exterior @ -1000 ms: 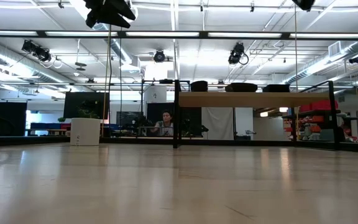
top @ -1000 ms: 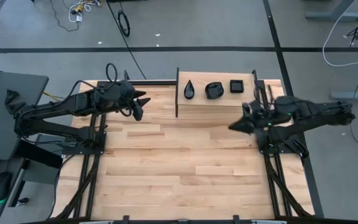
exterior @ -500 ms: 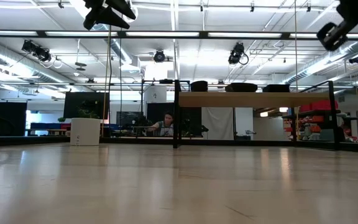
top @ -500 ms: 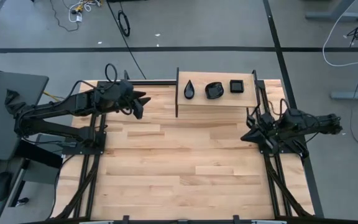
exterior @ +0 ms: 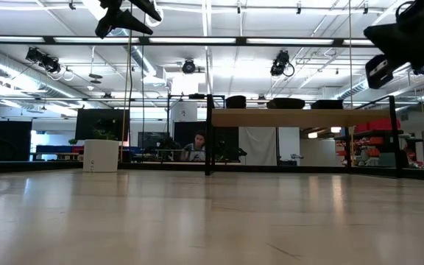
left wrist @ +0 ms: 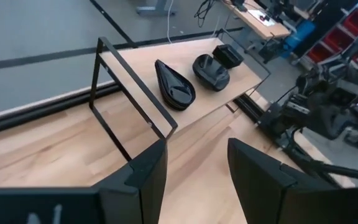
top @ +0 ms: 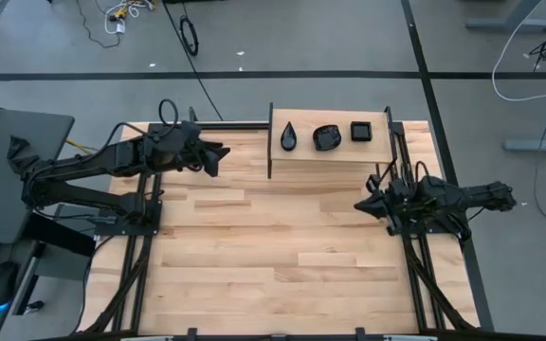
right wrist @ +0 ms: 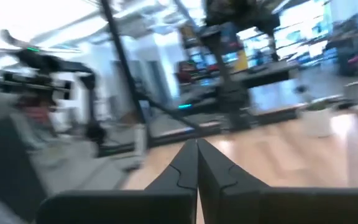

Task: Pick & Place Mini shaped plates
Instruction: Return to Home Position

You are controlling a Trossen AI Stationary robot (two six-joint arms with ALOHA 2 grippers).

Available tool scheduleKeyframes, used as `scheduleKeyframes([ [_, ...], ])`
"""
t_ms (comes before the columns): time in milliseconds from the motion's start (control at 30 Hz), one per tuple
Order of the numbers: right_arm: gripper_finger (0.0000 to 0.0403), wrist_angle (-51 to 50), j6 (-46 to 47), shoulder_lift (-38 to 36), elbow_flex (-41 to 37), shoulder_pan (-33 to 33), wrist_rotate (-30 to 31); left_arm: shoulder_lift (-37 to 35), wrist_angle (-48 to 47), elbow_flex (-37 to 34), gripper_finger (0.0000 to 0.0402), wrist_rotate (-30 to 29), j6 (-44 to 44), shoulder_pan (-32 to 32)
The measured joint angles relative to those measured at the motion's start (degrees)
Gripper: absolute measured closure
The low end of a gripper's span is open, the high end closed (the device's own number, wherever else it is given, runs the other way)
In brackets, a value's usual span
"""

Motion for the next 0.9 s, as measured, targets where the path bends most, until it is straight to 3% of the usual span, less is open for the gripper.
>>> scheduleKeyframes([
  [200,0.0401,-0.47,-7.44,-0.04,0.04,-3.77,3.63,0.00,-0.37,0.00,0.0228,-0.02,-2.40,0.01],
  [400,0.0401,-7.05,-6.87,-0.04,0.04,-6.10,-0.86,0.00,-0.39,0.00,0.0228,-0.02,-2.68,0.01],
  [633,0.0396,-7.71,-6.53,1.67,0.09,-6.11,1.57,0.00,-1.19,0.00,0.0228,0.23,-2.85,0.00],
  [800,0.0382,-7.59,-6.30,1.90,0.09,-6.11,1.49,0.00,-2.02,0.00,0.0232,5.43,-2.82,-0.03],
  [900,0.0377,-7.58,-6.27,1.93,0.09,-6.11,1.49,0.00,-1.75,0.00,0.0258,10.27,0.18,-0.03],
])
